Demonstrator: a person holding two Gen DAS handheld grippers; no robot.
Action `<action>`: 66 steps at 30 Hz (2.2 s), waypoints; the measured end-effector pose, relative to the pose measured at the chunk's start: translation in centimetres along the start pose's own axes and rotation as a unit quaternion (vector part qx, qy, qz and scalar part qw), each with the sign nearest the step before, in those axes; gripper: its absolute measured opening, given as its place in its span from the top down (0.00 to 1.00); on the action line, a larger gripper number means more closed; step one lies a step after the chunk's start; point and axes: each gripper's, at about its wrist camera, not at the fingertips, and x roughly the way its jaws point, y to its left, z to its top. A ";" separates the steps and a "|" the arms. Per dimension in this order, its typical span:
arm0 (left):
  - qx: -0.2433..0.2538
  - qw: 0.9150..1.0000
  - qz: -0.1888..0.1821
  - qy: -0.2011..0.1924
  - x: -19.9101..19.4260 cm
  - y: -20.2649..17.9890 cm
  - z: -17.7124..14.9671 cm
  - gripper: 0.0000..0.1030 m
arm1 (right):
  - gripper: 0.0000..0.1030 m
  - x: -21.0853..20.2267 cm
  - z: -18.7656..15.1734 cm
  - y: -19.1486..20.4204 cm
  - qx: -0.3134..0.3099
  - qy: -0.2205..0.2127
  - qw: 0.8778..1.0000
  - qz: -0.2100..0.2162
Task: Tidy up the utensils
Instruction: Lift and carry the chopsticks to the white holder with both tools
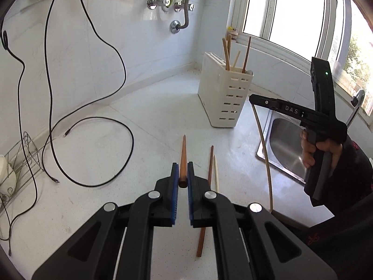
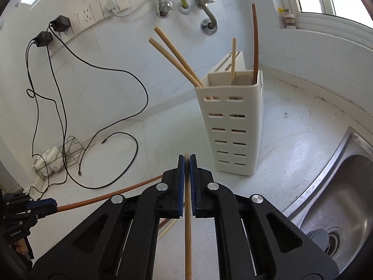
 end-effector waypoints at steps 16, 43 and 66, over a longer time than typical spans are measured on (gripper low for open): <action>0.004 0.997 -0.018 -0.081 0.3 -1.1 5.9 0.93 | 0.96 -3.7 2.0 1.3 -0.022 -0.066 0.998 -0.002; 0.001 0.982 -0.093 -0.165 -0.6 -3.1 13.7 0.94 | 0.96 -8.0 7.2 2.3 -0.078 -0.133 0.988 -0.003; 0.021 0.956 -0.142 -0.257 -1.2 -8.2 25.1 0.95 | 0.97 -12.9 19.6 0.6 -0.120 -0.255 0.959 0.001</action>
